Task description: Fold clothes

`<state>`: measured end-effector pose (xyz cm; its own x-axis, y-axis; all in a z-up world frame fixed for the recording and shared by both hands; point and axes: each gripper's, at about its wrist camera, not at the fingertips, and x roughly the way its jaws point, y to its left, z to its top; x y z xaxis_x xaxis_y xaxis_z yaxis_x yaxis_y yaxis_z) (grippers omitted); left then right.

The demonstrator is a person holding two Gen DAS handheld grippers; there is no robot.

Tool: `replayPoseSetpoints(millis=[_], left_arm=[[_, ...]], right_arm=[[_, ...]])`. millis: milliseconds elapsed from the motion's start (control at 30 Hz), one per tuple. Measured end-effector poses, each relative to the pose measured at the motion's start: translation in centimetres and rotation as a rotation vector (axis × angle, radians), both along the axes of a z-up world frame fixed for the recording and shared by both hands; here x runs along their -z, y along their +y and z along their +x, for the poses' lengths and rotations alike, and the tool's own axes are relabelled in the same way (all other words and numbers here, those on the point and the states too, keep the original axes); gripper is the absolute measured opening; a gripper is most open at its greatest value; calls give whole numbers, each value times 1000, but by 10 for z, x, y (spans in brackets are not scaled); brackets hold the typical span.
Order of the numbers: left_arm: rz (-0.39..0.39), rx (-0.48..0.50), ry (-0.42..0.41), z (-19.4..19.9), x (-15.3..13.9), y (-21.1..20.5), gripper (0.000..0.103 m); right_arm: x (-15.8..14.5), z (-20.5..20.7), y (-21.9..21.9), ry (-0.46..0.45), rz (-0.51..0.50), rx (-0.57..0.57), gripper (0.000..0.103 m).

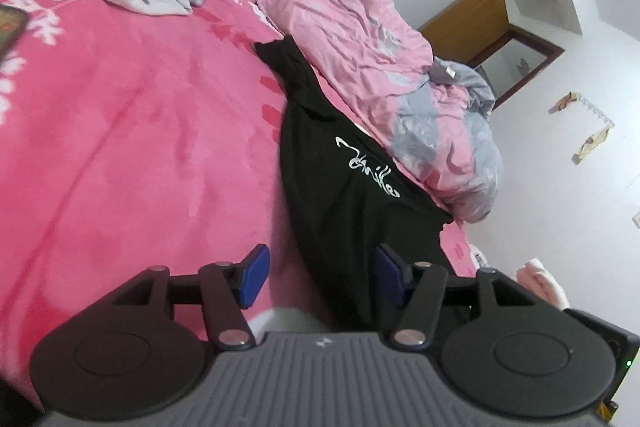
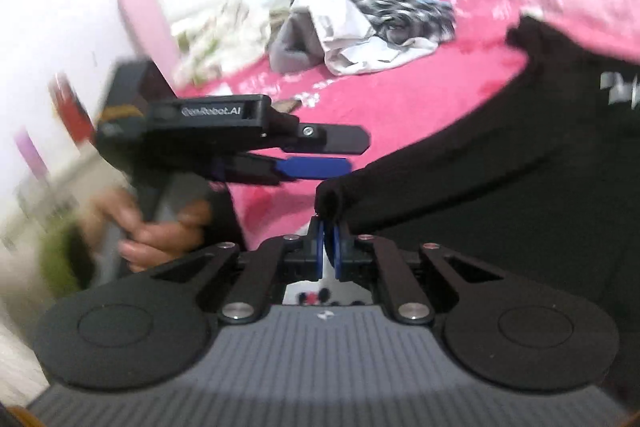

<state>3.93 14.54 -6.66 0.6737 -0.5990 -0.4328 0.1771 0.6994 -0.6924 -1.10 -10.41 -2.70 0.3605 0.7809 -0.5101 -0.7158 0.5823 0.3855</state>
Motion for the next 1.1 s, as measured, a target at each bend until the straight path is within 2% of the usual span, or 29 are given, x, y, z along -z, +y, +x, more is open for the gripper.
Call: replayPoseSetpoints(millis=[67, 167, 233, 300, 367, 433, 533, 633, 767, 867, 967, 1100], left_arm=[[40, 1, -5, 6, 2, -7, 58], [102, 7, -15, 9, 6, -15, 58], [132, 12, -25, 8, 9, -18, 54], [163, 3, -46, 4, 11, -19, 44], [192, -5, -65, 0, 13, -19, 18], [207, -11, -72, -4, 15, -19, 12], [212, -5, -85, -11, 19, -20, 12], [224, 0, -108, -18, 21, -21, 15], [244, 15, -148, -23, 24, -22, 16], [234, 29, -176, -25, 28, -20, 17], [178, 39, -187, -25, 34, -14, 18], [140, 47, -203, -26, 39, -9, 18]], right_arm=[[8, 7, -9, 82, 50, 0, 8], [11, 12, -11, 155, 35, -47, 16], [1, 19, -20, 190, 111, -106, 16], [-15, 37, -34, 205, 202, -84, 16], [-29, 66, -44, 219, 255, -16, 16], [-36, 110, -51, 237, 257, 129, 17], [-27, 188, -53, 332, 265, 359, 22], [-2, 259, -47, 446, 301, 499, 22], [28, 325, -30, 501, 250, 653, 23], [49, 345, -22, 577, 259, 724, 23], [47, 346, -14, 520, 277, 739, 22], [38, 347, -4, 433, 280, 724, 5]])
